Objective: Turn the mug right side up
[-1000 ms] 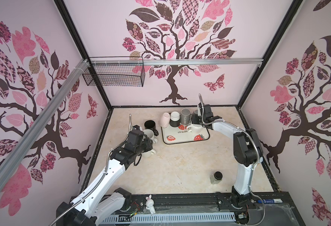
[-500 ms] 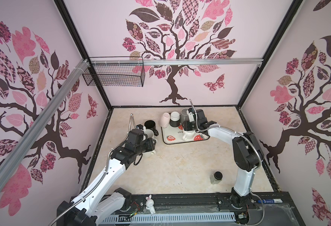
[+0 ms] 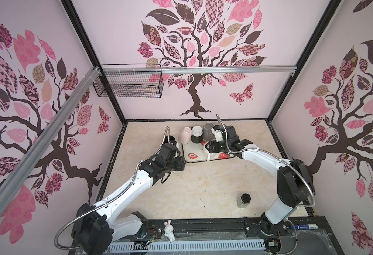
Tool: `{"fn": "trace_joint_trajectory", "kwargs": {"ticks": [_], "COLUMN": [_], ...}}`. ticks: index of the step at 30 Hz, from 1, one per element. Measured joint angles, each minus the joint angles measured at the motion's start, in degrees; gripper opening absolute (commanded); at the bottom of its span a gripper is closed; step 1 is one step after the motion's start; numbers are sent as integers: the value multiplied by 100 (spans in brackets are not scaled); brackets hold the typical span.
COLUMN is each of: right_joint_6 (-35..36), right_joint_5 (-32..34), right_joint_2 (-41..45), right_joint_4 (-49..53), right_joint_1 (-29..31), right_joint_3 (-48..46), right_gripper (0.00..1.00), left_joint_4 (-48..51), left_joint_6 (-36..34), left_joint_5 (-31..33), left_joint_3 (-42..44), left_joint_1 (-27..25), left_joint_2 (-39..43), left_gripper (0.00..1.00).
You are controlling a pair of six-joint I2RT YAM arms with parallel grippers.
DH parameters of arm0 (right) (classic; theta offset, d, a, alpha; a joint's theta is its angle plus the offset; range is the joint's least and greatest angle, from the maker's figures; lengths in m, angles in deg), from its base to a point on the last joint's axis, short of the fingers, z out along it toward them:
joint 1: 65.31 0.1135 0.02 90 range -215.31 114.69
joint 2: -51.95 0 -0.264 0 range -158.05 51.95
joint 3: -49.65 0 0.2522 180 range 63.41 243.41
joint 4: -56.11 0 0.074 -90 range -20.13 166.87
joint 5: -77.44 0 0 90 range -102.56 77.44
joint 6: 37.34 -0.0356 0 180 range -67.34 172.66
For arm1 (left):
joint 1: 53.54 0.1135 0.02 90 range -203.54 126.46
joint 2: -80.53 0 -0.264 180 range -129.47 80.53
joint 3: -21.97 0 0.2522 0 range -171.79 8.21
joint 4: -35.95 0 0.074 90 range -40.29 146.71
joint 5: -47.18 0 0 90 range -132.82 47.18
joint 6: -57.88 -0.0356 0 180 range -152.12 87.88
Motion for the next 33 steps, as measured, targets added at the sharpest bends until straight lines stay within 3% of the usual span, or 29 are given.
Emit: {"fn": "trace_joint_trajectory", "kwargs": {"ticks": [7,12,23,33], "right_joint_6": [-391,-509,-752,-835], "right_joint_5": [-382,-409,-568,-798], "right_joint_2": [833,1080,1453,1453], "right_joint_4": [-555,-702,-1207,-1368], "right_joint_1": [-1049,-1099,-1093,-1093], "right_joint_3": [-1451,-2173,-2782,-2796], "right_gripper": [68,68,66,66], "left_joint_4": [291,577,1187,1414], "left_joint_6": [-79,-188,-358,-470], "left_joint_5": [485,811,1246,1462], "left_joint_3": [-1241,-2264,-3799,-4520], "left_joint_1": [-868,-1290,-1314,-1292], "left_joint_2": [-1421,-2485,-4179,-4771], "left_gripper": [48,50,51,50]}}
